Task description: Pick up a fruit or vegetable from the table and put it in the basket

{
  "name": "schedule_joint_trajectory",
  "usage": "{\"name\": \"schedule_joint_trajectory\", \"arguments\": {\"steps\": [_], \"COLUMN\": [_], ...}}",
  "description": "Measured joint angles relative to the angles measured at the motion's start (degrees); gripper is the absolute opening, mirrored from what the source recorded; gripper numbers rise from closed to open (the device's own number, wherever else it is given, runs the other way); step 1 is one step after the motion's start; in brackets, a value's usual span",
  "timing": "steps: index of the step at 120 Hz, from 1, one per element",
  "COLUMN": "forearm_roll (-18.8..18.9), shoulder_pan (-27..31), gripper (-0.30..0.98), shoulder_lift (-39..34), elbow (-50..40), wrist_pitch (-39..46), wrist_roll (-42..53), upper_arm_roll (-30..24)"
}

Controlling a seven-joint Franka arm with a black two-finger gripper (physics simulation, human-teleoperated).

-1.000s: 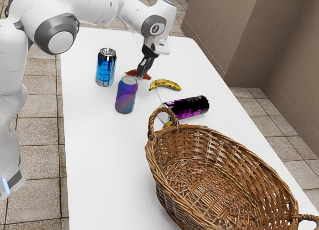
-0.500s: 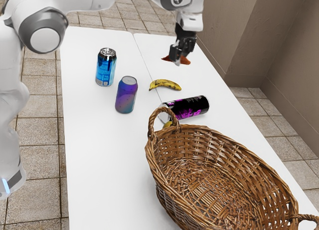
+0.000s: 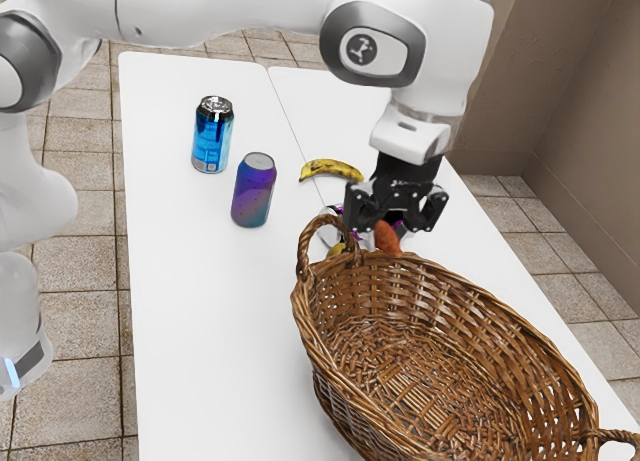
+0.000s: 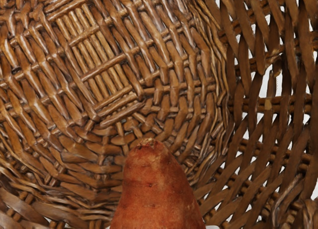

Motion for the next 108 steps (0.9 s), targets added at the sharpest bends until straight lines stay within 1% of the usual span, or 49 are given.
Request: {"name": "schedule_joint_trajectory", "arguments": {"steps": [6, 12, 19, 23, 29, 47, 53, 60, 70, 79, 87, 96, 104, 108], "forearm_roll": [0.0, -0.1, -0.1, -0.1, 0.0, 0.0, 0.0, 0.0, 0.1, 0.2, 0.3, 0.5, 1.8, 2.8], "shoulder_pan": [1.3, 3.7, 6.3, 6.6, 5.1, -2.7, -3.7, -3.5, -1.7, -0.6, -0.4, -0.8, -1.0, 0.4], "gripper": [0.15, 0.15, 0.16, 0.16, 0.16, 0.16, 0.15, 0.16, 0.38, 0.51, 0.57, 0.62, 0.64, 0.65], "shoulder_lift": [0.5, 0.7, 0.6, 0.5, 0.5, 0.8, 0.9, 1.0, 1.4, 1.7, 1.9, 2.6, 3.3, 3.4], "elbow": [0.0, 0.0, 0.0, 0.0, 0.0, 0.0, 0.0, 0.0, 0.0, 0.0, 0.1, 0.8, 2.8, 3.2], "wrist_pitch": [0.0, -0.1, -0.1, -0.2, -0.2, -0.3, -0.3, -0.2, -0.2, -0.2, -0.2, -0.2, -0.3, -0.7], "wrist_roll": [-0.3, -0.6, -1.0, -1.3, -1.7, -3.0, -3.3, -3.7, -4.2, -4.6, -4.9, -5.2, -5.5, -5.6], "upper_arm_roll": [-0.5, -2.3, -5.5, -7.1, -8.3, -9.2, -9.3, -9.3, -9.3, -9.3, -9.4, -9.4, -8.9, -8.1]}}
